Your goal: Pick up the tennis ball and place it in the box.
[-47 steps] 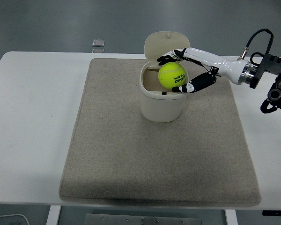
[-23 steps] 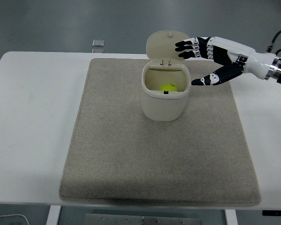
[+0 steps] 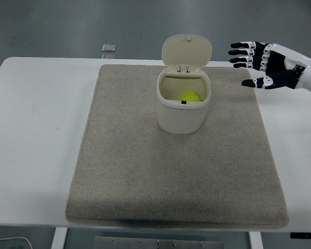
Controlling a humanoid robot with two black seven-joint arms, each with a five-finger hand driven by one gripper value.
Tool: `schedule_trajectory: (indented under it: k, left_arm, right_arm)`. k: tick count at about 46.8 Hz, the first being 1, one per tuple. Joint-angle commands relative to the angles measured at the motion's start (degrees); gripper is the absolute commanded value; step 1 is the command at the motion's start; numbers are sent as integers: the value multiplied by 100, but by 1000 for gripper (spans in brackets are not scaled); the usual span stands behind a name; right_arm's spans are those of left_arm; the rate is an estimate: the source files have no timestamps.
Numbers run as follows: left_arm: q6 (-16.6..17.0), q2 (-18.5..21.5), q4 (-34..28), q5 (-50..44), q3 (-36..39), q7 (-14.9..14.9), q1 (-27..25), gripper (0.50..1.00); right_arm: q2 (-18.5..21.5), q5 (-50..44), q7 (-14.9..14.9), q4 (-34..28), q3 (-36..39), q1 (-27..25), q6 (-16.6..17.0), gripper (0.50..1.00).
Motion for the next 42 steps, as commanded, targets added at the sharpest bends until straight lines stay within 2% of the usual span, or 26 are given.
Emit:
schedule_trajectory:
  k: [1, 11, 19, 30, 37, 42]
  left_arm:
    - [0, 0, 0, 4, 0, 0, -1, 992]
    - [0, 0, 0, -5, 0, 0, -1, 992]
    - [0, 0, 0, -5, 0, 0, -1, 992]
    - [0, 0, 0, -5, 0, 0, -1, 992]
    - [0, 0, 0, -5, 0, 0, -1, 992]
    - [0, 0, 0, -5, 0, 0, -1, 992]
  right_arm:
    - [76, 419, -178, -352, 5, -23, -37, 897]
    - [401, 1588, -987, -836, -4, -58, -415, 899]
    - [472, 2748, -1576, -854, -12, -58, -512, 897]
    - [577, 3891, -2007, -854, -30, -75, -564, 899]
    - [691, 4261, -2033, -845, -21, -137, -1267, 897]
    - [770, 4305, -2033, -845, -13, -154, -1417, 897]
